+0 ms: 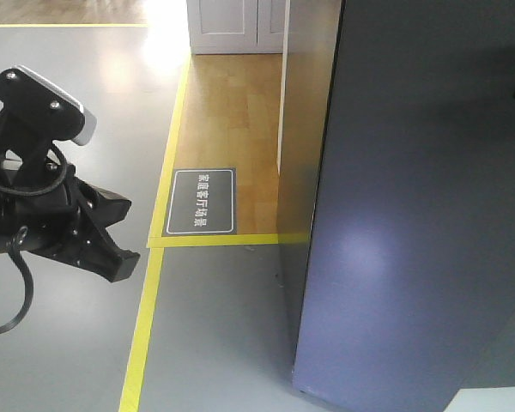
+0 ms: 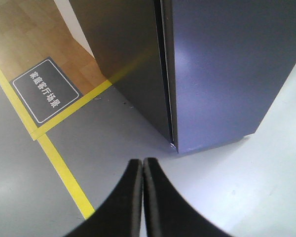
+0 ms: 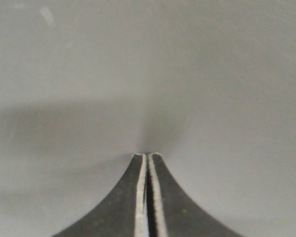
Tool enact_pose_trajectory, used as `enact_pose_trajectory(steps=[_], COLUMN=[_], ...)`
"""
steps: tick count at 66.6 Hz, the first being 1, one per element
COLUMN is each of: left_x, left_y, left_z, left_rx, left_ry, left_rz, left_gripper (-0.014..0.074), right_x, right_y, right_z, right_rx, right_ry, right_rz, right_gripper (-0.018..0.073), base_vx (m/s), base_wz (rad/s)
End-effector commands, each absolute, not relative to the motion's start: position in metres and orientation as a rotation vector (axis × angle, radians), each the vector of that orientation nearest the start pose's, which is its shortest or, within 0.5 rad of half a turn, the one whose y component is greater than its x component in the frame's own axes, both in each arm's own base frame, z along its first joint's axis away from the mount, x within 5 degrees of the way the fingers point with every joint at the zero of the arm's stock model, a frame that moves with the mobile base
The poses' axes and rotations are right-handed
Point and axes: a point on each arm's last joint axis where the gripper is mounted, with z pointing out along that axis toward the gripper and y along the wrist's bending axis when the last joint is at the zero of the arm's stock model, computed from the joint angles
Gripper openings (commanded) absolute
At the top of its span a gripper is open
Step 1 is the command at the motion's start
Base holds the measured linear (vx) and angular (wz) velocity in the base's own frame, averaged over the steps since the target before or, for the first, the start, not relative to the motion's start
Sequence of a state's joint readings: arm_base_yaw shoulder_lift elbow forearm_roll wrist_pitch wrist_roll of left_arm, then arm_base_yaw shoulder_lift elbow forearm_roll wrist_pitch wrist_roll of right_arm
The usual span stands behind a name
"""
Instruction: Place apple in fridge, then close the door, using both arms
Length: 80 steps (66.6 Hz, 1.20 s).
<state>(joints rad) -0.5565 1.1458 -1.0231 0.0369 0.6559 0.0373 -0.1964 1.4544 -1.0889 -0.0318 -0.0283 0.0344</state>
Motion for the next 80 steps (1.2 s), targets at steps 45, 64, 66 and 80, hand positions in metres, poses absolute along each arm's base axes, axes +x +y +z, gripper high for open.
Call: enact_pose_trajectory(steps=[45,64,66,80], left_x=[0.204,0.204,0.204,0.204], left_y=[-0.124,-0.124,-0.124,-0.124], left_z=[0.369,0.369,0.369,0.369], left_rx=[0.648,0.647,0.647,0.647], left_ry=[2.069,2.068,2.068,2.068], left_rz=[-0.262,-0.263,-0.263,-0.263], left_gripper=[-0.0006,-0.0006,-0.0006,-0.0006], right_x=[0.442,0.425,0.423,0.396], right_y=[-0.089,-0.079,-0.075,-0.036], right_z=[0.354,0.359,0.359,0.352], right_rx=[0.170,0.129,0.111,-0.032], right_ry=[1.729,1.907,1.931,1.990], right_rz=[-0.149,-0.168,-0.171,-0.148], right_gripper=[-0.0003,-0.0003,-0.0003,-0.0003], base_vx=[0.00,0.00,0.00,0.00], base_wz=[0.00,0.00,0.00,0.00])
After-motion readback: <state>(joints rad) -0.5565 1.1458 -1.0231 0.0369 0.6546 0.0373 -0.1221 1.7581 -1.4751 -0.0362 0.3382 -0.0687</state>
